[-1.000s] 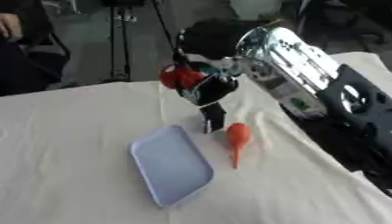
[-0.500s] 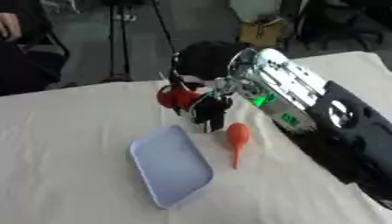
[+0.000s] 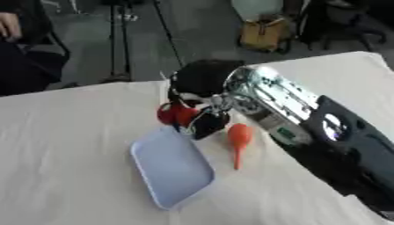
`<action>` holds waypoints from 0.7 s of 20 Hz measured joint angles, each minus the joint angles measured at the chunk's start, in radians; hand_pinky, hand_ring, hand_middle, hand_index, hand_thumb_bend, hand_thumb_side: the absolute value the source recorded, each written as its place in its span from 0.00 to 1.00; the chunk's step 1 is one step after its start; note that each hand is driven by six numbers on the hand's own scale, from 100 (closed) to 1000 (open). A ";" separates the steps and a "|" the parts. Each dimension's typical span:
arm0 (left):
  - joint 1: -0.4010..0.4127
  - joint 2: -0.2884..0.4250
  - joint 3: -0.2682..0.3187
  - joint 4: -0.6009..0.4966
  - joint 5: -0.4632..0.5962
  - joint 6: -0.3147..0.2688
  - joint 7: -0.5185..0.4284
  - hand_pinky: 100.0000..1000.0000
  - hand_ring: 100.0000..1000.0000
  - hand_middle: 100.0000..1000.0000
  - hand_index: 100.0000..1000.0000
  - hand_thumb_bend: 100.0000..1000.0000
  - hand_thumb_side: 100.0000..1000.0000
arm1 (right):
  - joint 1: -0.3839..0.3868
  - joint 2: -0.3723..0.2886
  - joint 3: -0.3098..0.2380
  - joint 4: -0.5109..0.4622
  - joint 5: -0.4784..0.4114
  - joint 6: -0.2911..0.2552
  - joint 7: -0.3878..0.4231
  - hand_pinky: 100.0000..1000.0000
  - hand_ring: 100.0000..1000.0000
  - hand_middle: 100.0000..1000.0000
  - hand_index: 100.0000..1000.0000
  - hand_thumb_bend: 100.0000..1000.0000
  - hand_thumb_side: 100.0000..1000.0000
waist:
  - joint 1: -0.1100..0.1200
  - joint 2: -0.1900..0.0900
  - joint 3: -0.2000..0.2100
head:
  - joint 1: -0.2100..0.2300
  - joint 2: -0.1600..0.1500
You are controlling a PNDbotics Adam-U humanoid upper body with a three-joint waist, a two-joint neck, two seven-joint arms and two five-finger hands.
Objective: Pick up objects on the table and place them in the box.
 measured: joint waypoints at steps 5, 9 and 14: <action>-0.001 0.000 0.000 0.000 0.000 0.001 0.000 0.77 0.81 0.81 0.74 0.00 0.83 | 0.007 0.009 0.016 0.003 -0.016 -0.006 0.005 0.84 0.78 0.40 0.51 0.00 0.48 | -0.001 0.001 0.000 | -0.001 0.000; -0.001 0.000 0.000 0.000 0.001 0.001 -0.001 0.77 0.81 0.81 0.74 0.00 0.83 | 0.010 0.015 0.026 0.011 -0.038 -0.022 0.014 0.86 0.81 0.48 0.62 0.07 0.68 | -0.001 0.001 0.001 | -0.004 0.000; -0.001 0.000 0.000 0.000 0.001 0.002 -0.002 0.77 0.81 0.81 0.74 0.00 0.82 | 0.010 0.018 0.028 0.013 -0.054 -0.043 0.034 0.87 0.85 0.60 0.70 0.15 0.76 | -0.001 0.001 0.001 | -0.004 0.000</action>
